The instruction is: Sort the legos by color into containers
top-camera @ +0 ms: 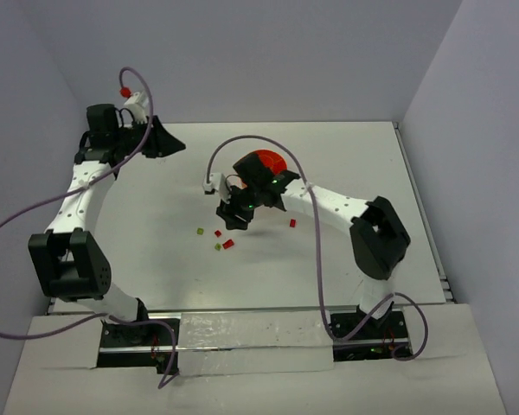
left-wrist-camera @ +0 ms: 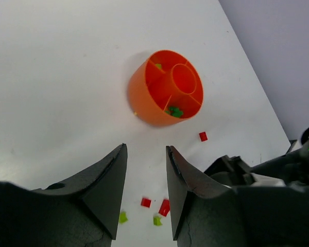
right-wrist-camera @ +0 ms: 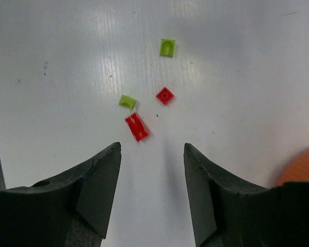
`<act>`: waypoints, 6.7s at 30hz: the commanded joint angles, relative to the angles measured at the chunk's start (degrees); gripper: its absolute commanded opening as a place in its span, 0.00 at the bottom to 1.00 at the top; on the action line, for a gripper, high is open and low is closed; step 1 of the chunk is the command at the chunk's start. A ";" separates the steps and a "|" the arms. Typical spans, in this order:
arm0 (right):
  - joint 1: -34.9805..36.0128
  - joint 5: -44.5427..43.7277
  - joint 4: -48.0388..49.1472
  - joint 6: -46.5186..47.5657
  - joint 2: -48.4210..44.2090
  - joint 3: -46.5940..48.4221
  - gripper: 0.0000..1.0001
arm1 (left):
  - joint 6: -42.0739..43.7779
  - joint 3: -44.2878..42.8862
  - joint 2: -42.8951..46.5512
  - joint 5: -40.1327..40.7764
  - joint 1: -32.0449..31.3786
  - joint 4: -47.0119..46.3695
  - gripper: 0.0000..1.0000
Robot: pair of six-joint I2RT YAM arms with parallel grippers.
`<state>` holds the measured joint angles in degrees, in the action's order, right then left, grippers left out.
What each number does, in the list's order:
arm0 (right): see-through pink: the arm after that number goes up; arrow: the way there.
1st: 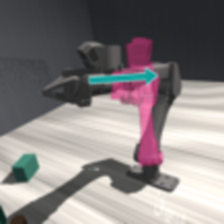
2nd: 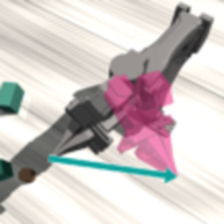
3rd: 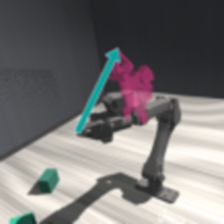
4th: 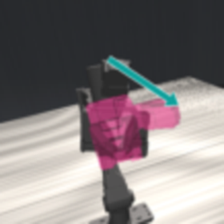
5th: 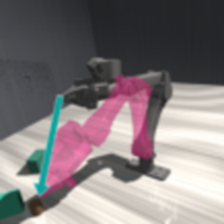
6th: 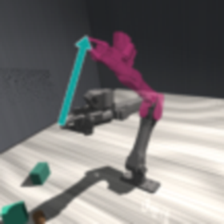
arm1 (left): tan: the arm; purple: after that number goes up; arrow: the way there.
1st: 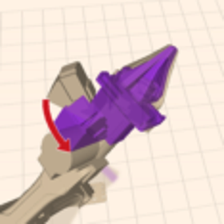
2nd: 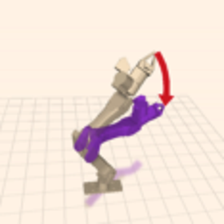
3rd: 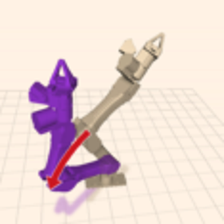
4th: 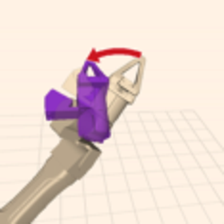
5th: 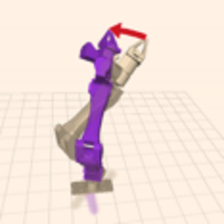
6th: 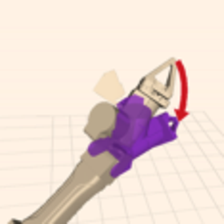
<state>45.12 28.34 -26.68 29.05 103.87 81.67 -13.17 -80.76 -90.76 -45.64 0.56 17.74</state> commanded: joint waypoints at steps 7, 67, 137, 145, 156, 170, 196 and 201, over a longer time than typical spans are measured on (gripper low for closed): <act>5.03 -4.76 -1.82 -9.16 15.75 12.60 0.57 | -5.49 8.01 8.00 -3.64 9.01 -4.73 0.45; -18.33 -3.41 4.52 -19.65 1.13 18.50 0.16 | 17.56 17.08 7.62 9.90 -7.15 2.27 0.46; -27.77 -6.91 4.56 -27.13 7.82 22.80 0.91 | 25.85 19.58 -10.48 28.16 -41.04 10.44 0.53; -28.69 -7.33 4.09 -26.70 4.38 20.52 0.91 | 25.65 18.69 -10.18 31.40 -41.96 10.33 0.34; -31.23 -6.73 4.63 -23.97 -2.85 11.79 0.93 | 23.92 12.44 0.83 26.99 -33.65 6.97 0.00; -32.86 -6.37 3.53 -21.84 -12.92 1.81 1.00 | 9.64 -11.40 -14.61 23.82 -27.77 -4.91 0.00; -32.95 -5.49 2.51 -21.63 -15.01 2.27 1.00 | 7.46 -20.69 -25.88 25.24 -25.74 -2.95 0.30; -32.58 -5.18 2.43 -21.72 -15.06 3.16 1.00 | 7.45 -23.25 -25.93 24.64 -24.87 -0.93 0.38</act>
<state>12.45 22.24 -24.60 7.11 91.72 82.89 -5.34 -99.84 -116.60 -20.67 -25.14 15.93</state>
